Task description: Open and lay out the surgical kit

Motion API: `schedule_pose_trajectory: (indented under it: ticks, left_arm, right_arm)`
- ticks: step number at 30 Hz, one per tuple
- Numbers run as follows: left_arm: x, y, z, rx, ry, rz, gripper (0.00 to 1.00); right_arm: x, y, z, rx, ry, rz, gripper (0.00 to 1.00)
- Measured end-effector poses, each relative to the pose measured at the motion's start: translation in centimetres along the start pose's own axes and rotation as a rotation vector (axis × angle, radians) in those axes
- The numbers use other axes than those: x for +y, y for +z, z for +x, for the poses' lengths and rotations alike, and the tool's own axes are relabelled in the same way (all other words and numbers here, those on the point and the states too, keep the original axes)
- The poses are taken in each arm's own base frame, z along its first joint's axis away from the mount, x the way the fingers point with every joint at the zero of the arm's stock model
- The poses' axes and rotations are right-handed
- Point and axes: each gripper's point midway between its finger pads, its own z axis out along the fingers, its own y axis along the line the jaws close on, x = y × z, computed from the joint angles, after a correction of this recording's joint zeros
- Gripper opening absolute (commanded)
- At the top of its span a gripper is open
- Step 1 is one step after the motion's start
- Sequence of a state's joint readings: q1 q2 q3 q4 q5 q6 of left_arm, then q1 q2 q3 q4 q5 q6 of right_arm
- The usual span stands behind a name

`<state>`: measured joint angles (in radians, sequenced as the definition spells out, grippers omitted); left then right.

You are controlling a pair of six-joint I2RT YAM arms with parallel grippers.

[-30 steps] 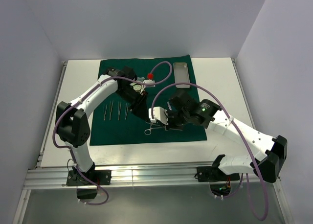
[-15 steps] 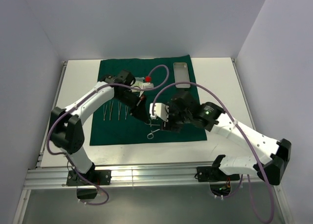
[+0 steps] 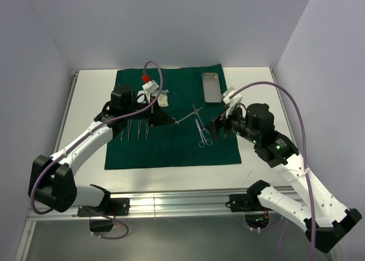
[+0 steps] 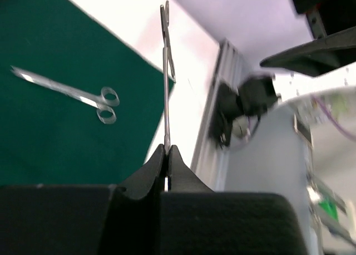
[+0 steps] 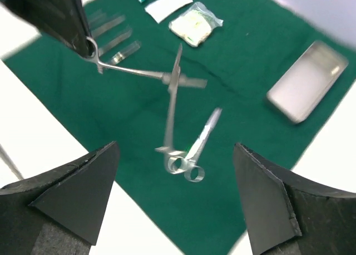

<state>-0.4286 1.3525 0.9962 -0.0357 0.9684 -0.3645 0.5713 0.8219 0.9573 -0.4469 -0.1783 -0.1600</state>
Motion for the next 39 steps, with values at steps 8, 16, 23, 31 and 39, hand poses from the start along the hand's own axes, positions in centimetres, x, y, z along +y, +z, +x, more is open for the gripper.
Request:
schedule_pose_trajectory:
  ticks: [8,16,23,31,39]
  left_arm:
    - [1.0,-0.3,-5.6,-0.310,0.160,-0.179,0.00]
    - [-0.7,-1.0,-9.8,-0.504,0.290,-0.214,0.00]
    - [-2.2,-0.2,-9.1,-0.501,0.305,-0.174,0.00]
    - [-2.9,0.2,-9.3,-0.520,0.320,-0.179,0.00]
    - [-3.0,0.6,-9.7,-0.537,0.359,-0.215,0.00]
  right_arm:
    - [-1.5,1.8,-2.1,-0.054,0.388,-0.023,0.88]
    - [-1.3,3.0,-9.1,-0.219,0.541,-0.137,0.91]
    - [-2.2,4.0,-12.2,-0.295,0.541,-0.146,0.93]
    - [-3.1,7.2,-10.2,-0.216,0.681,-0.120,0.89]
    - [-2.3,8.2,-9.3,-0.174,0.844,-0.149,0.64]
